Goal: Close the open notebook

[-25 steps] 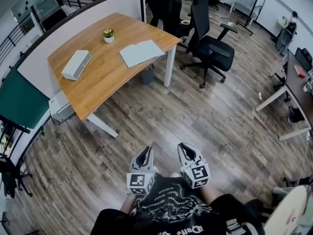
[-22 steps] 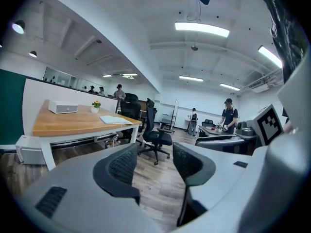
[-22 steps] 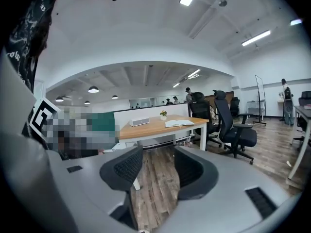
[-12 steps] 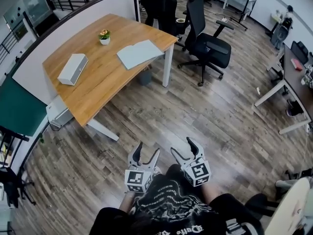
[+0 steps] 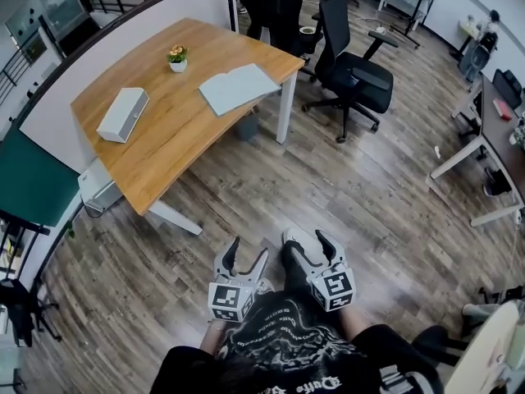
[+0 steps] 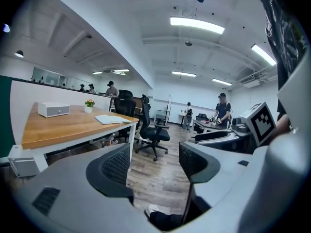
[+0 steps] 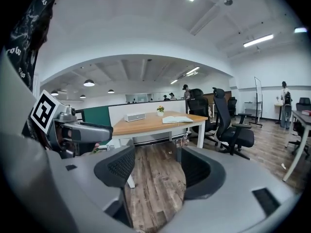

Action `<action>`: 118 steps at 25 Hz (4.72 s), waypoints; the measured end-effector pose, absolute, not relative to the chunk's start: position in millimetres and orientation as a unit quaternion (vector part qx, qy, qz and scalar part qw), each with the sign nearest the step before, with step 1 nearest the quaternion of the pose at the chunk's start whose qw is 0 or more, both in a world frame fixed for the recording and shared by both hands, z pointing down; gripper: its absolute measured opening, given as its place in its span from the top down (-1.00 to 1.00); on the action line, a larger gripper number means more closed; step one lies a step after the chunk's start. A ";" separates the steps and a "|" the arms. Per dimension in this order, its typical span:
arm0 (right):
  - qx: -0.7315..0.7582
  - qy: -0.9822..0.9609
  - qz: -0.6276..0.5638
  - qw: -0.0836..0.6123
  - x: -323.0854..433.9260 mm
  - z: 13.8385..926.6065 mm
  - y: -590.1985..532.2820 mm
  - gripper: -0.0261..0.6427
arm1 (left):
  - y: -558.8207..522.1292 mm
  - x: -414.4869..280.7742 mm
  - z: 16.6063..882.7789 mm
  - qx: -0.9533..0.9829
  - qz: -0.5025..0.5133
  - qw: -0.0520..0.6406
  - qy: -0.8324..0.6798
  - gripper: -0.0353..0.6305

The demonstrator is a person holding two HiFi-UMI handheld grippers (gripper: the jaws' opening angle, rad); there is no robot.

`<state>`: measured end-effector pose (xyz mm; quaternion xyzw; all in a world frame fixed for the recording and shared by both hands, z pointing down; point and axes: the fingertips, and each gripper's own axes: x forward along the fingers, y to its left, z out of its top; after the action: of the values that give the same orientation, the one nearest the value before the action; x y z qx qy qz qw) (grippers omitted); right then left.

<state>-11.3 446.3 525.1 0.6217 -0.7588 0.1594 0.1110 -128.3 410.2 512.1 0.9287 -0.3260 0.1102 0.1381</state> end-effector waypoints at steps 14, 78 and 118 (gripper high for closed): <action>0.555 -0.808 0.164 0.110 36.7 530.4 322.3 0.08 | 312.5 -80.7 515.1 0.902 0.107 0.151 -0.390 -0.05; 0.619 -0.750 0.199 0.123 161.5 561.1 -57.5 0.18 | -105.7 49.5 538.7 0.925 0.144 0.144 -0.320 -0.05; 0.585 -0.667 0.458 0.047 222.9 642.3 -192.4 0.26 | -185.3 22.9 536.7 0.876 0.142 0.167 -0.430 -0.05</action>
<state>222.9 -192.4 642.3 0.5854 -0.6672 0.4582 0.0469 22.9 -185.3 536.7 0.8758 -0.4300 0.1424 0.1665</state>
